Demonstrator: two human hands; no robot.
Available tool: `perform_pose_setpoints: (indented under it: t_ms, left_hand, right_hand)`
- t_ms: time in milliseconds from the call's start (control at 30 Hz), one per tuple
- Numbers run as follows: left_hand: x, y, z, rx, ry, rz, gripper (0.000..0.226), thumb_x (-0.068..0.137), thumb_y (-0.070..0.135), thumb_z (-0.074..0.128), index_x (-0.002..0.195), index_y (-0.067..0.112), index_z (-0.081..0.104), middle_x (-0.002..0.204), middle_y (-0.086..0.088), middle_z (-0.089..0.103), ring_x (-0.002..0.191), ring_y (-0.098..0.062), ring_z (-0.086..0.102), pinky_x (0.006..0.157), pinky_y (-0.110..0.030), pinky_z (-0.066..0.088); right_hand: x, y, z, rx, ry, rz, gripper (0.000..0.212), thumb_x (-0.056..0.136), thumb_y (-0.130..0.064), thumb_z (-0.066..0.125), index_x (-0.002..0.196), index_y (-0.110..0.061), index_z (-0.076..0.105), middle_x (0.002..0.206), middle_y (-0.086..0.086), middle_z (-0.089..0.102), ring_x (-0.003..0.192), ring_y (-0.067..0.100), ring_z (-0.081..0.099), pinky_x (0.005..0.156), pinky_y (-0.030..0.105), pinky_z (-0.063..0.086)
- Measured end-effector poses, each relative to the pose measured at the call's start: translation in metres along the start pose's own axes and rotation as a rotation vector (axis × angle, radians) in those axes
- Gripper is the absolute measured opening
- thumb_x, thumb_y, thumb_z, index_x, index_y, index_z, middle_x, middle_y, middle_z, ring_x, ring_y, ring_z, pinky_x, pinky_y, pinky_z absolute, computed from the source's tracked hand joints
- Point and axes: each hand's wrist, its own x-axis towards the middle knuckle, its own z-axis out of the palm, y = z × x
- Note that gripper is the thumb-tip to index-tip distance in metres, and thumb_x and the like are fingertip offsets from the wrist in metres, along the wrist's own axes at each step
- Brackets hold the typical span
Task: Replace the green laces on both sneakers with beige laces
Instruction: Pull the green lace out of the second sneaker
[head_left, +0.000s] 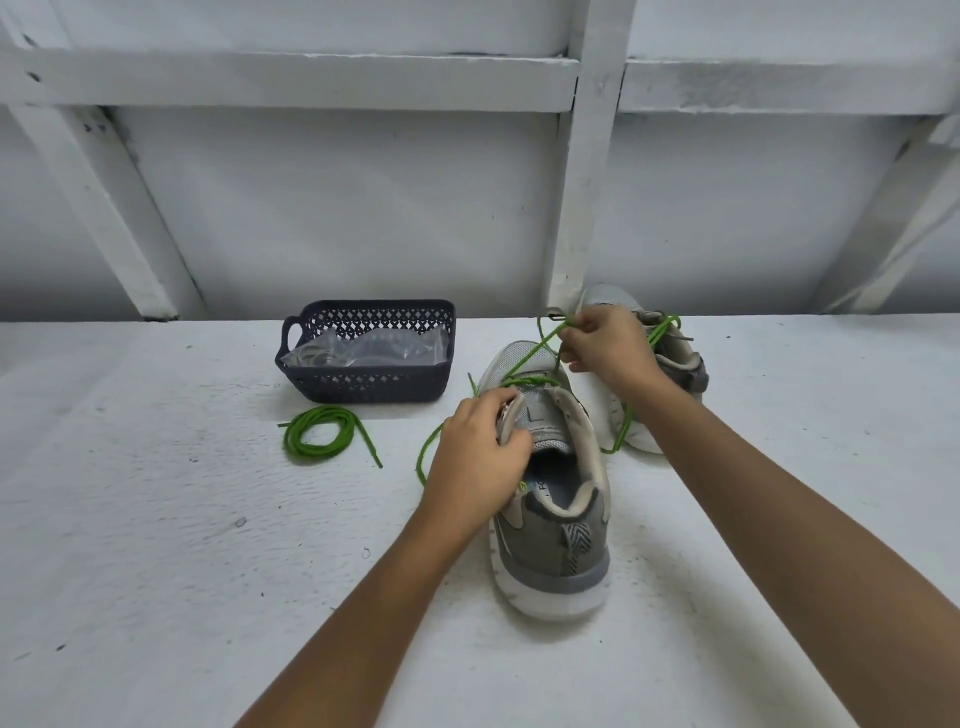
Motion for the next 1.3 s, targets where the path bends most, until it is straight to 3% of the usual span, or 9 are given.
perform_pose_setpoints:
  t_ms: [100,200,367,433,567,700,833,1100,1300]
  left_hand:
    - [0.0,0.0,-0.001,-0.011,0.0,-0.002,0.042,0.087,0.018,0.051,0.129,0.026,0.051,0.121,0.0,0.051,0.112,-0.017,0.049,0.095,-0.035,0.042]
    - [0.001,-0.001,-0.001,-0.013,0.012,0.006,0.042,0.086,0.017,0.051,0.128,0.026,0.052,0.122,0.0,0.052,0.113,-0.017,0.048,0.096,-0.036,0.042]
    - [0.001,-0.001,0.0,0.0,0.021,0.012,0.043,0.087,0.016,0.051,0.13,0.025,0.051,0.119,0.0,0.052,0.111,-0.016,0.047,0.089,-0.026,0.038]
    - [0.001,-0.001,0.001,0.005,0.023,0.013,0.043,0.088,0.016,0.051,0.13,0.025,0.051,0.119,0.0,0.052,0.112,-0.016,0.046,0.087,-0.024,0.037]
    - [0.001,-0.001,0.001,0.007,0.03,0.015,0.043,0.087,0.016,0.051,0.129,0.024,0.051,0.119,-0.001,0.052,0.112,-0.017,0.046,0.087,-0.025,0.036]
    - [0.001,-0.001,0.001,0.01,0.036,0.017,0.042,0.087,0.016,0.051,0.129,0.024,0.052,0.118,-0.001,0.053,0.111,-0.017,0.047,0.087,-0.026,0.038]
    - [0.001,0.0,0.001,0.012,0.04,0.022,0.042,0.088,0.016,0.051,0.129,0.024,0.052,0.119,-0.001,0.053,0.111,-0.016,0.047,0.087,-0.024,0.036]
    - [0.0,0.001,0.0,0.01,0.042,0.025,0.042,0.089,0.016,0.051,0.13,0.023,0.051,0.121,-0.001,0.052,0.112,-0.015,0.046,0.087,-0.022,0.035]
    - [-0.001,0.001,0.0,-0.001,0.041,0.018,0.043,0.089,0.018,0.05,0.131,0.024,0.05,0.122,-0.001,0.052,0.113,-0.017,0.048,0.094,-0.031,0.041]
  right_hand:
    - [0.003,-0.007,-0.004,0.102,0.05,-0.015,0.018,0.092,-0.005,0.057,0.105,0.004,0.063,0.064,0.006,0.059,0.057,0.015,0.059,0.062,0.029,0.058]
    - [0.006,-0.009,-0.006,0.233,0.103,-0.002,0.033,0.092,-0.005,0.057,0.125,-0.003,0.052,0.072,0.006,0.058,0.058,0.015,0.059,0.062,0.03,0.057]
    - [0.009,-0.015,-0.016,0.603,0.216,0.113,0.027,0.09,-0.003,0.059,0.106,-0.006,0.037,0.073,0.012,0.055,0.056,0.016,0.058,0.05,0.025,0.053]
    - [0.003,-0.011,-0.014,0.504,0.119,0.129,0.036,0.088,-0.007,0.064,0.102,-0.008,0.031,0.078,0.014,0.054,0.053,0.017,0.056,0.047,0.028,0.052]
    - [-0.018,0.001,-0.004,0.072,-0.031,0.119,0.05,0.082,-0.016,0.073,0.106,-0.009,0.03,0.099,0.018,0.052,0.067,0.024,0.061,0.064,0.045,0.057]
    - [-0.024,0.009,0.003,-0.157,-0.043,-0.035,0.065,0.08,-0.013,0.073,0.13,-0.009,0.033,0.081,0.003,0.059,0.082,0.02,0.057,0.076,0.033,0.048]
    - [-0.023,0.005,0.003,-0.192,-0.031,-0.065,0.059,0.081,-0.003,0.064,0.132,-0.013,0.036,0.082,0.004,0.063,0.081,0.016,0.054,0.065,0.021,0.03]
    - [-0.013,0.002,0.006,-0.238,-0.05,-0.078,0.066,0.079,0.003,0.058,0.135,-0.02,0.031,0.086,0.015,0.067,0.081,0.027,0.064,0.07,0.03,0.047]
    - [0.013,-0.018,-0.02,0.162,0.276,-0.096,0.041,0.086,0.0,0.058,0.114,-0.016,0.033,0.067,0.0,0.054,0.067,0.024,0.063,0.071,0.038,0.055]
